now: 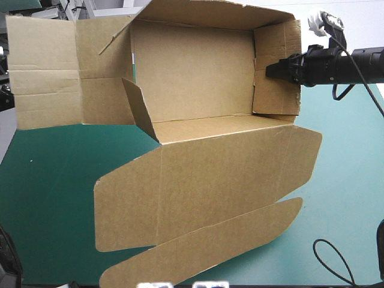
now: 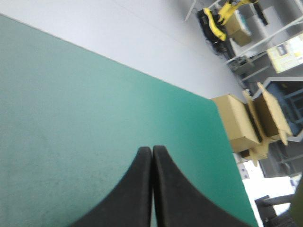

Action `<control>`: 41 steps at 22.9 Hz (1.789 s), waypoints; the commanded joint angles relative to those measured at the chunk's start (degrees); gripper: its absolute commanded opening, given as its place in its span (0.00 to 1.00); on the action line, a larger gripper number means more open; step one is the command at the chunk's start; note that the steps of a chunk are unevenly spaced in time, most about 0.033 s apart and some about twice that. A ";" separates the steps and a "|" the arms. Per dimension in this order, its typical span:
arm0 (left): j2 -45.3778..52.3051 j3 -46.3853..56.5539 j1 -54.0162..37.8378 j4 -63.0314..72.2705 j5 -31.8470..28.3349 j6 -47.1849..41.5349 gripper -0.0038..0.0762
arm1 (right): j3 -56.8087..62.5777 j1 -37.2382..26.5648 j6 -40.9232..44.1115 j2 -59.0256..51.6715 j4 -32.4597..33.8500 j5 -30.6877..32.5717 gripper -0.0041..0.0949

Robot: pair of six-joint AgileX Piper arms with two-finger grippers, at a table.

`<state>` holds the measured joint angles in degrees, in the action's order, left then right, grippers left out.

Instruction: Fold the box

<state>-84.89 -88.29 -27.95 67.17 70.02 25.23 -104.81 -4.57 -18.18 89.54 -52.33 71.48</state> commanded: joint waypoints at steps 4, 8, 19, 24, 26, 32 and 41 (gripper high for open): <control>2.87 -1.86 9.25 12.19 3.91 1.79 0.04 | -1.55 -0.16 -0.29 -2.44 -7.71 -0.97 0.03; 4.77 -1.86 15.22 17.30 3.91 4.94 0.04 | -1.55 -0.12 1.47 -2.44 0.73 -4.19 0.03; 6.27 -1.86 21.94 16.49 3.91 5.38 0.04 | -1.55 -0.12 2.88 0.09 2.62 -7.26 0.03; 6.27 -1.86 24.82 16.29 3.91 5.69 0.04 | -1.55 -0.12 2.88 1.41 3.34 -7.69 0.03; 6.27 -1.86 25.98 16.17 3.91 5.69 0.04 | -1.55 0.67 2.88 1.87 5.10 -9.01 0.03; 6.27 -1.86 28.02 10.10 3.91 4.23 0.04 | -1.55 8.01 3.39 4.96 9.74 -15.42 0.03; 6.15 -1.86 28.02 5.40 3.20 4.34 0.04 | -1.55 9.08 3.99 6.64 9.84 -17.70 0.03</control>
<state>-80.48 -88.36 -0.25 68.85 70.61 29.55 -104.71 3.90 -15.59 98.86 -38.31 57.66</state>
